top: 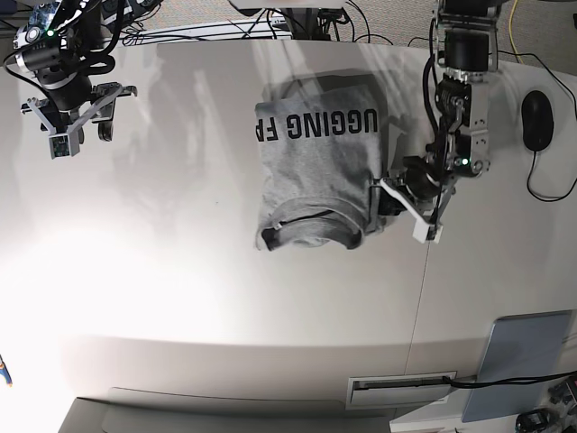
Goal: Fold the T-shirt properly
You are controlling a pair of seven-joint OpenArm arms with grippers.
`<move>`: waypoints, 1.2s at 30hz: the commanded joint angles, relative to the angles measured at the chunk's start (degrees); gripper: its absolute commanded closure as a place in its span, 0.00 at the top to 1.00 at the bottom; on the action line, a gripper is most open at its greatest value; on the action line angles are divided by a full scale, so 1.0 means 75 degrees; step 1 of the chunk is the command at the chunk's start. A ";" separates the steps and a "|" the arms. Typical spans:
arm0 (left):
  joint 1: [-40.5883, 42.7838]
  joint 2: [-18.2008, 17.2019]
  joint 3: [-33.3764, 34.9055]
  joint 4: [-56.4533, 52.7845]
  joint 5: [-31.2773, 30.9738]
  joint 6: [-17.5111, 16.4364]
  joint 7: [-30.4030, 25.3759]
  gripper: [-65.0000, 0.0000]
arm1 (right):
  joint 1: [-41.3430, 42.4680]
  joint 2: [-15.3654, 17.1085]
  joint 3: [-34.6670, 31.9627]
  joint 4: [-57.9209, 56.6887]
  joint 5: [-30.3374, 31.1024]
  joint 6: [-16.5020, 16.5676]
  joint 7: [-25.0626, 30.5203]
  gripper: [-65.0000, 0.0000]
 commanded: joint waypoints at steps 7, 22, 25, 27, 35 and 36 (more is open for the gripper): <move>-0.0172 -0.0332 -0.0055 0.0898 -0.0245 0.0017 0.0487 0.07 | -0.0003 0.0087 0.0041 0.0134 0.0044 -0.0006 0.0175 0.44; 0.3418 -0.0883 -0.1186 0.4922 -0.0245 0.0866 0.0921 0.04 | -0.1017 0.0085 0.0055 0.0137 0.0044 -0.0009 -0.0391 0.00; 0.4409 -0.0883 -0.1804 0.5336 -0.0557 0.0606 0.0921 0.04 | -0.1644 0.0085 0.0055 0.0137 0.0044 -0.0009 -0.0306 0.00; 0.5021 -0.0883 -0.2174 0.5388 -0.0915 0.0350 0.0901 0.04 | -0.2066 0.0085 0.0055 0.0134 0.0044 -0.0012 -0.0189 0.00; 0.7303 -0.0816 -0.2553 0.5240 -0.0720 0.0198 0.0309 0.04 | -0.3704 0.0082 0.0055 0.0134 0.0035 -0.0012 0.0038 0.00; 0.7536 -0.0793 -0.2553 0.5161 -0.0624 0.0195 0.0251 0.04 | -0.3896 0.0082 0.0055 0.0102 0.0038 -0.0012 0.0061 0.00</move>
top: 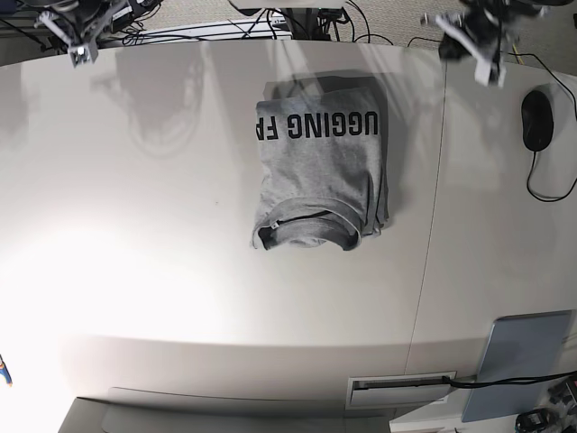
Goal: Fold the T-shirt properly
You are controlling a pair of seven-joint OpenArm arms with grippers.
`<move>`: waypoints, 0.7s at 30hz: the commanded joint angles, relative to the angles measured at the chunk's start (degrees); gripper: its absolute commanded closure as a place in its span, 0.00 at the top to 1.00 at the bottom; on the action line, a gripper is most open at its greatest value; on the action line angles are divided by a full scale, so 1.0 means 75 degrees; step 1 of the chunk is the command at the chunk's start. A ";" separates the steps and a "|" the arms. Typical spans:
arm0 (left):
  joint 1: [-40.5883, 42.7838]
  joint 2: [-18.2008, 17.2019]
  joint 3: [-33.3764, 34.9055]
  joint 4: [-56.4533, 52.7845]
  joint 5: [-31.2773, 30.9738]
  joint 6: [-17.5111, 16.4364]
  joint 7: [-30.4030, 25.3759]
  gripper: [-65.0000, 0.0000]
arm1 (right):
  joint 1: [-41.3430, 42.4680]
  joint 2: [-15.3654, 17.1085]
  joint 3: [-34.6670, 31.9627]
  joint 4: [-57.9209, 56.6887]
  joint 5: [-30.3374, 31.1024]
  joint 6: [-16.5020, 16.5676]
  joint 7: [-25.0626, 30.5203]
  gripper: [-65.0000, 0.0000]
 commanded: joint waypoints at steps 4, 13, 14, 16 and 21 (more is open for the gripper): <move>0.0662 0.0274 -0.0058 -0.0449 0.0592 -0.0297 -0.0481 0.04 | -0.0493 0.0061 0.0050 -0.0662 -0.0017 -0.0009 0.0632 0.00; 0.0364 0.0825 -0.0050 -0.3386 0.0796 -0.2221 -0.1099 0.04 | 0.0318 0.0061 0.0044 -0.4380 -0.0466 0.0542 0.1110 0.00; 0.0233 0.0828 -0.0050 -0.3789 0.0944 -0.2253 -0.1247 0.04 | 0.0519 0.0061 0.0044 -0.4820 -0.0592 0.0565 0.1110 0.00; -0.0093 0.0813 -0.0050 -0.4657 0.1300 -0.2238 -0.1565 0.04 | 0.0941 0.0064 0.0044 -0.5732 -0.0883 0.0641 0.1227 0.00; -0.1279 0.0761 -0.0050 -0.6985 0.2055 -0.2162 -0.2127 0.04 | 0.2046 0.0070 0.0044 -0.7921 -0.1772 0.1026 0.2025 0.00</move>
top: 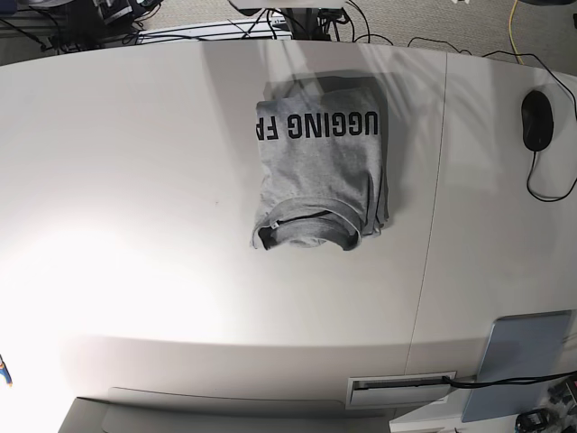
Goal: Fold the T-shirt properly
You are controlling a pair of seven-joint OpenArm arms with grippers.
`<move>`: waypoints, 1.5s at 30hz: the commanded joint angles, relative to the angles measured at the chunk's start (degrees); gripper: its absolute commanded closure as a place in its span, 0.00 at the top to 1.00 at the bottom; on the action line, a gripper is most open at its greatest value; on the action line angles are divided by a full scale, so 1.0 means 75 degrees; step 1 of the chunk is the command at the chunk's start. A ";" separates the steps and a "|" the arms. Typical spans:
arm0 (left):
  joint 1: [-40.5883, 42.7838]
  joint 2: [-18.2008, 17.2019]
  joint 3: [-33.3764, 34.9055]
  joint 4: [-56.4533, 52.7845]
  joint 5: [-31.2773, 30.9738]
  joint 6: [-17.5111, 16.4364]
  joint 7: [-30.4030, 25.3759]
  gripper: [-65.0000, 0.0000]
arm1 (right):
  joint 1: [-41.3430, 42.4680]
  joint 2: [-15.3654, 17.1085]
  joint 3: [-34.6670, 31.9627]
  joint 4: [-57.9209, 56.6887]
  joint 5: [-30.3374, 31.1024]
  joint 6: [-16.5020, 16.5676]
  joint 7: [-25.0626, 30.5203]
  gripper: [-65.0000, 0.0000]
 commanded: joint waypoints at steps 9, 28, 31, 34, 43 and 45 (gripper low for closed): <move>-0.2226 -0.0058 -0.0029 -0.3456 0.1017 -0.0111 -0.1037 0.04 | 0.1682 0.0356 0.0029 -0.3182 -0.1282 0.0082 0.2014 0.00; -0.5047 -0.0012 -0.0029 -0.5779 0.2687 0.0382 -0.1128 0.04 | 0.3783 0.0417 0.0029 -0.6035 -0.2483 -0.0017 0.4004 0.00; -0.5068 -0.0012 -0.0029 -0.5942 0.2687 0.0379 -0.1247 0.04 | 0.3777 0.0423 0.0029 -0.6035 -0.2483 -0.0020 0.4132 0.00; -0.5045 -0.0006 -0.0029 -0.6120 0.2681 0.0382 -0.1486 0.04 | 0.3777 0.0420 0.0029 -0.6035 -0.2483 -0.0017 0.4243 0.00; -0.5021 0.0274 -0.0029 -0.6257 0.2722 0.0930 -0.1638 0.04 | 0.3774 0.0420 0.0029 -0.6035 -0.2483 -0.0012 0.4383 0.00; -0.5018 0.0323 -0.0029 -0.6260 0.2745 0.0930 -0.1655 0.04 | 0.3771 0.0425 0.0029 -0.6035 -0.2483 -0.0015 0.4366 0.00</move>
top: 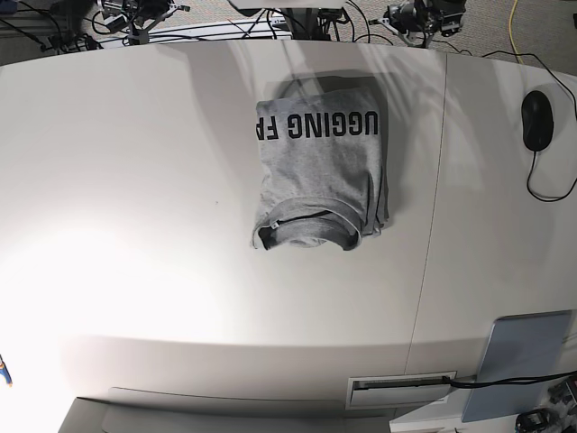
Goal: Fold the T-shirt properly
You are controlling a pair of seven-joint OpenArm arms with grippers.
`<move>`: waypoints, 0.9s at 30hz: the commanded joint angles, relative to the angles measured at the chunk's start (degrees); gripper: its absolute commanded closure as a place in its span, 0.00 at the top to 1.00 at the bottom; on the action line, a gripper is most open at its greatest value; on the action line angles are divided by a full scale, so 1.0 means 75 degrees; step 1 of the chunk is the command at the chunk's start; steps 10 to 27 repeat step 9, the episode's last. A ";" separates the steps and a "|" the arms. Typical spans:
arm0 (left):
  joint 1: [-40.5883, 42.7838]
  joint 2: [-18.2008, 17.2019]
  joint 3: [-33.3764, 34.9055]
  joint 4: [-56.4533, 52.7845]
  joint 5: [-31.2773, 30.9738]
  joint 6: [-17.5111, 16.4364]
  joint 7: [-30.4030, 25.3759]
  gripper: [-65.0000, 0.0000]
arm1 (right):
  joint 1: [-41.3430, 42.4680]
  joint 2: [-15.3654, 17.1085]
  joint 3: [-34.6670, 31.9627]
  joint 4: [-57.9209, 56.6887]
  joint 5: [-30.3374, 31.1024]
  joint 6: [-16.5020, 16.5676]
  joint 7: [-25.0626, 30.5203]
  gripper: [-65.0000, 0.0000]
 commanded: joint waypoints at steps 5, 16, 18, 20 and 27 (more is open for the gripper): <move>0.0000 0.0015 -0.0009 0.0017 0.0000 -0.0029 -0.0189 0.04 | -0.0035 0.0105 0.0015 0.0029 0.0017 0.0050 0.0041 0.00; -0.0003 0.0015 -0.0009 0.0017 0.0000 -0.0029 -0.0256 0.04 | -0.0035 0.0105 0.0015 0.0029 0.0017 0.0050 0.0119 0.00; -0.0003 0.0015 -0.0009 0.0017 0.0000 -0.0029 -0.0256 0.04 | -0.0035 0.0105 0.0015 0.0029 0.0017 0.0050 0.0119 0.00; -0.0003 0.0015 -0.0009 0.0017 0.0000 -0.0029 -0.0256 0.04 | -0.0035 0.0105 0.0015 0.0029 0.0017 0.0050 0.0119 0.00; -0.0003 0.0015 -0.0009 0.0017 0.0000 -0.0029 -0.0256 0.04 | -0.0035 0.0105 0.0015 0.0029 0.0017 0.0050 0.0119 0.00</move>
